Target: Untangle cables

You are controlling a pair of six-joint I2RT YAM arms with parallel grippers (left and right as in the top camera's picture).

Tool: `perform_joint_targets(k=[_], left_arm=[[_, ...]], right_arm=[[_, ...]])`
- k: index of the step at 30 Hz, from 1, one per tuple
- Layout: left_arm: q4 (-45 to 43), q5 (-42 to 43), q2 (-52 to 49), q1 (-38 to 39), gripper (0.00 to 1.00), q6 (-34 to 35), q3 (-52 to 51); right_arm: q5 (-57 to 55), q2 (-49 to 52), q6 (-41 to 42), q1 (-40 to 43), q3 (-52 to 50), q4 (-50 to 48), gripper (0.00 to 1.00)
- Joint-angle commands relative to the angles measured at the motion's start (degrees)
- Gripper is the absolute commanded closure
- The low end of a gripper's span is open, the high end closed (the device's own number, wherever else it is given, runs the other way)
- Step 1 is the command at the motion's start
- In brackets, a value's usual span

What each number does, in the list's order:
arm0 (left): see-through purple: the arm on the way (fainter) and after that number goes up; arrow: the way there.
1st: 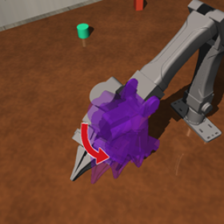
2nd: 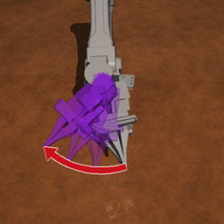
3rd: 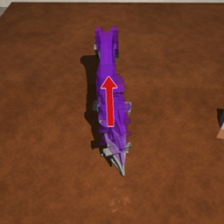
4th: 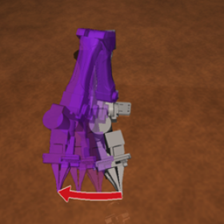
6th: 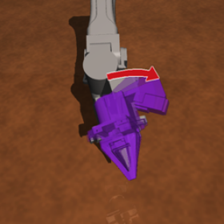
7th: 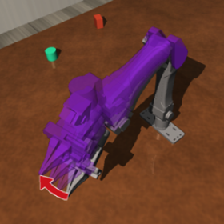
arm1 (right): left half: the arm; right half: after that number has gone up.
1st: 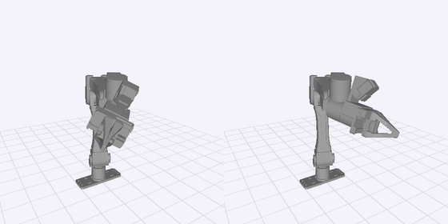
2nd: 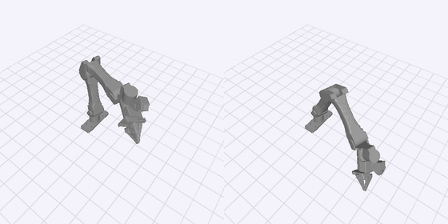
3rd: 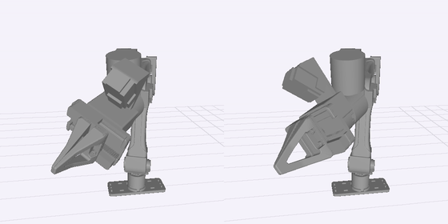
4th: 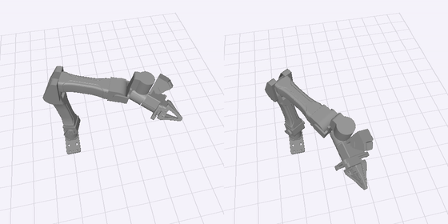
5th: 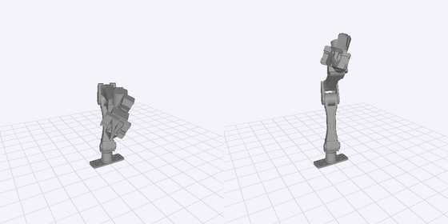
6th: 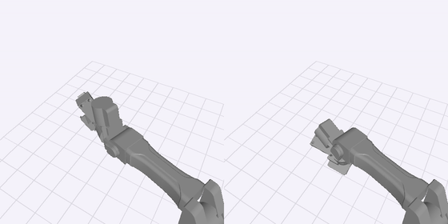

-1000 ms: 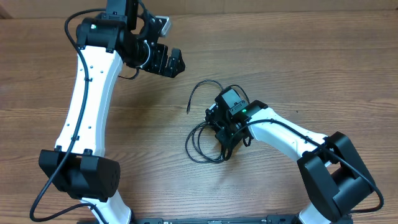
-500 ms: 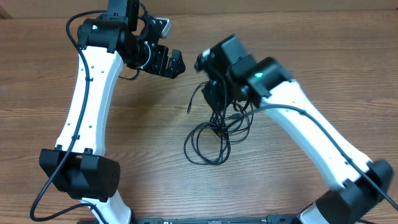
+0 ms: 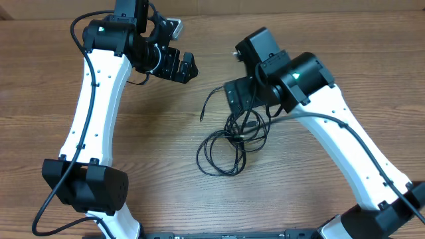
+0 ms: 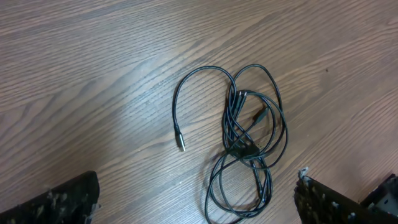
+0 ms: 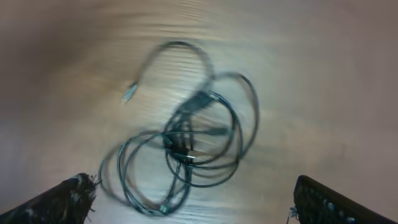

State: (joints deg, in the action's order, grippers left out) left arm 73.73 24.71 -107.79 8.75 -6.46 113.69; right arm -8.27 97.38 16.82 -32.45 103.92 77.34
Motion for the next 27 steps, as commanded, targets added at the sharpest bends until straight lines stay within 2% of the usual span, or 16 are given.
perform_joint_targets(k=[1, 3, 4, 6, 8, 11, 13, 16, 21, 27], left_arm=[[-0.07, 0.87, 0.22, -0.04, 0.0, -1.22, -0.42], [0.04, 0.87, 0.22, -0.04, 0.0, -0.85, -0.42], [0.17, 0.87, 0.22, -0.04, 0.0, -0.61, -0.42], [0.61, 0.85, 0.22, -0.04, 0.0, -0.59, -0.42], [1.22, 0.83, 0.22, -0.04, 0.0, -0.61, -0.42], [1.68, 0.85, 0.22, -0.04, 0.0, -0.61, -0.42], [1.92, 0.85, 0.22, -0.04, 0.0, -0.59, -0.42], [2.08, 0.85, 0.22, -0.04, 0.0, -0.59, -0.42], [2.08, 0.85, 0.22, -0.04, 0.0, 0.24, -0.42], [2.01, 0.85, 0.22, -0.04, 0.0, 0.48, -0.42]], right_arm=[[-8.81, 0.72, 37.05, 2.4, -5.03, -0.81, 0.0], [-8.48, 0.72, 50.29, 3.26, -8.09, -2.27, 0.0], [-7.67, 0.74, 56.68, 3.5, -9.6, -2.67, 0.07], [-5.92, 0.74, 72.74, 3.72, -13.07, -2.71, 0.13], [-5.16, 0.74, 86.09, 3.65, -16.85, -2.71, 0.12], [-4.52, 0.72, 97.46, 3.58, -21.7, -2.93, 0.04], [-4.17, 0.74, 99.84, 3.58, -24.65, -4.0, 0.04], [-3.43, 0.74, 99.89, 3.58, -28.74, -6.82, 0.0], [-3.06, 0.74, 98.01, 3.58, -35.39, -12.72, 0.0], [0.02, 0.74, 93.88, 3.58, -41.09, -18.43, 0.1]])
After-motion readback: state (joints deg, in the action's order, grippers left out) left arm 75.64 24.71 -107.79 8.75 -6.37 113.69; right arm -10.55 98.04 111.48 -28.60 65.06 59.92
